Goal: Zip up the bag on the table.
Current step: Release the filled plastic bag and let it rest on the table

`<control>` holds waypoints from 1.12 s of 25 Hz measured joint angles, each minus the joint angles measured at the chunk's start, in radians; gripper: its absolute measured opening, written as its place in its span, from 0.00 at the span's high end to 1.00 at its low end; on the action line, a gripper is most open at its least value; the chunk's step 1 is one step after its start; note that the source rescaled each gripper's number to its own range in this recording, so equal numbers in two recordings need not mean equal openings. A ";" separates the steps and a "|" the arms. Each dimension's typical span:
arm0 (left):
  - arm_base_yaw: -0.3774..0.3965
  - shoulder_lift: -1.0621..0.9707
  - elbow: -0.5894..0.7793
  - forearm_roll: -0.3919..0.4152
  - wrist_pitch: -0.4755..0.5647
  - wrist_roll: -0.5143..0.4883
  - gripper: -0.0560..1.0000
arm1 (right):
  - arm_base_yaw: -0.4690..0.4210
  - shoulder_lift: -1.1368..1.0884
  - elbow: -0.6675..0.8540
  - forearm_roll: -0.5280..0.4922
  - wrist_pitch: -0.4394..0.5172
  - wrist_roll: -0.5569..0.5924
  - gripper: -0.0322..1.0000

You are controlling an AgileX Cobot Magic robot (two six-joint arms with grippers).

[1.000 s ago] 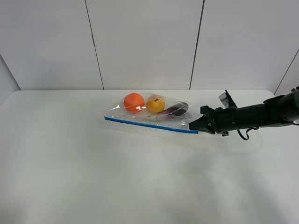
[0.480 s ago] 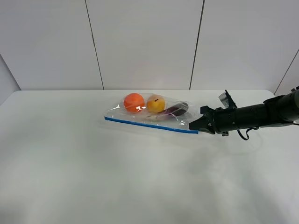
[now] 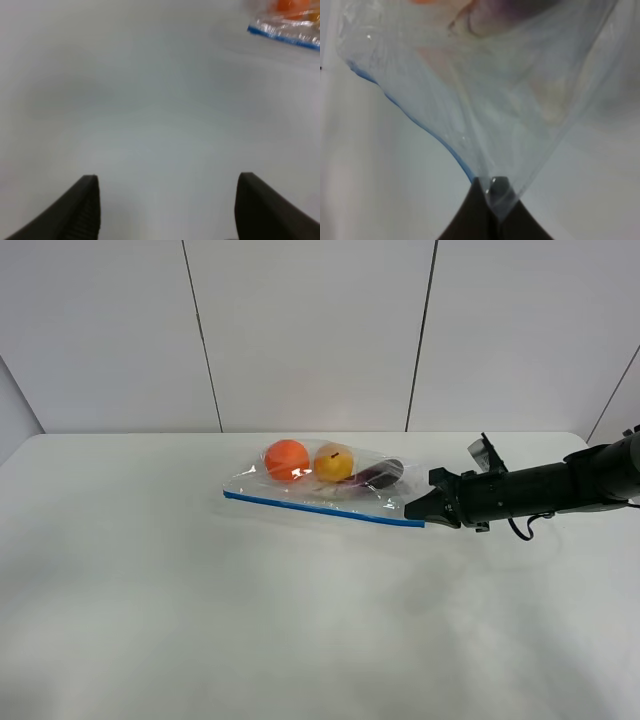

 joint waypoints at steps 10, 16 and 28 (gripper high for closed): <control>0.000 -0.163 0.086 0.000 -0.013 0.005 0.00 | 0.000 0.000 0.001 -0.017 -0.008 0.000 0.97; 0.000 -0.177 0.137 -0.001 -0.021 0.011 0.00 | 0.000 0.000 0.001 -0.021 -0.019 0.000 0.97; 0.000 -0.177 0.139 -0.013 -0.029 0.057 0.01 | 0.000 0.000 0.001 -0.025 -0.021 0.000 0.97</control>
